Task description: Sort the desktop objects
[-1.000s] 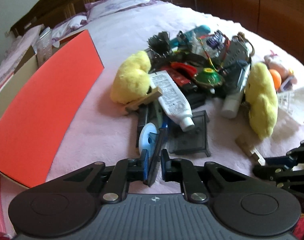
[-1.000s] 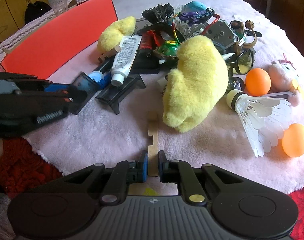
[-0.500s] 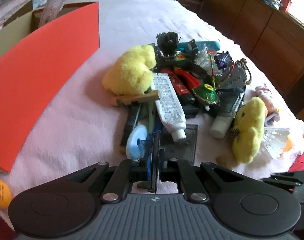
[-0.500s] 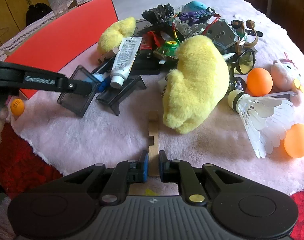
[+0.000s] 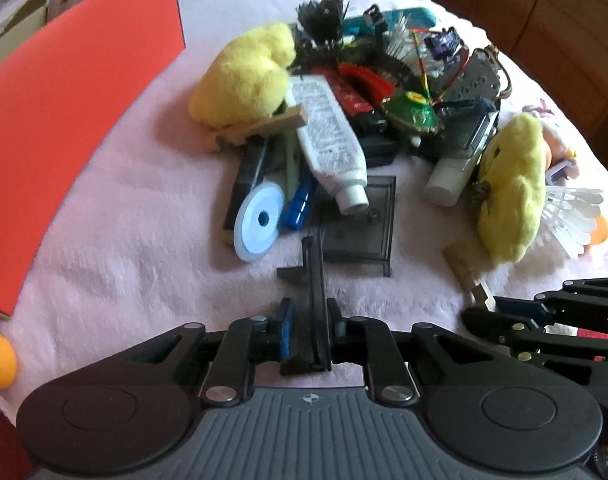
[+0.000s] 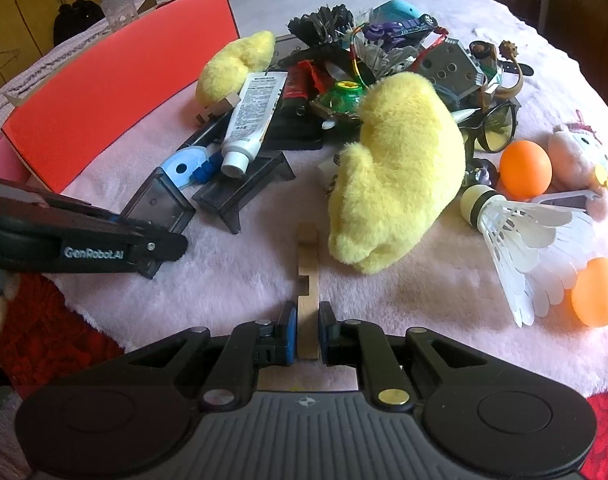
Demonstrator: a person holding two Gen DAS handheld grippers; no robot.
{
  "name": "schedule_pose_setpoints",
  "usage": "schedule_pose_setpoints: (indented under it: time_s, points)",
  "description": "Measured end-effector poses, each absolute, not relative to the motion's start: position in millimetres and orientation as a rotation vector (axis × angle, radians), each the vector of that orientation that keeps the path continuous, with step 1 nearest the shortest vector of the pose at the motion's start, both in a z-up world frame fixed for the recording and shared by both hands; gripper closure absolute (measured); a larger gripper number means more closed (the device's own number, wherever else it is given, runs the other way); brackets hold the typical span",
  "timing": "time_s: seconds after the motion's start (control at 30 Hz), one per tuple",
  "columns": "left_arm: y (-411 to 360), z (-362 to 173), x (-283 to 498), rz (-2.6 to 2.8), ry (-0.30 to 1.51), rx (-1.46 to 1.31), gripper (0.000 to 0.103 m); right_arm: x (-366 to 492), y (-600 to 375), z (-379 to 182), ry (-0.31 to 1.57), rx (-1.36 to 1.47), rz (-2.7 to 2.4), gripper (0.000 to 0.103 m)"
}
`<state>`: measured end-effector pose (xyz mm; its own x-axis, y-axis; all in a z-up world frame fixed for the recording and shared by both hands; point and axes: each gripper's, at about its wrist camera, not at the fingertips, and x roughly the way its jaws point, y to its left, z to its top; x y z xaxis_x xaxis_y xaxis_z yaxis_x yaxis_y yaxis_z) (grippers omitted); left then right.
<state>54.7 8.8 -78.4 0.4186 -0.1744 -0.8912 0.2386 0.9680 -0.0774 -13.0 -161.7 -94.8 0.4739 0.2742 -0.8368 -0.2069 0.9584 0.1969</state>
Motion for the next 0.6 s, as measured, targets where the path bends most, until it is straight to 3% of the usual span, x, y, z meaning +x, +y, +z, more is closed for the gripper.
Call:
schedule_pose_setpoints:
  time_s: [0.6]
  points:
    - [47.1,-14.6,46.7,-0.189,0.992,-0.043,0.089,-19.2,-155.8,-87.1,1.005,0.066,0.273,0.091]
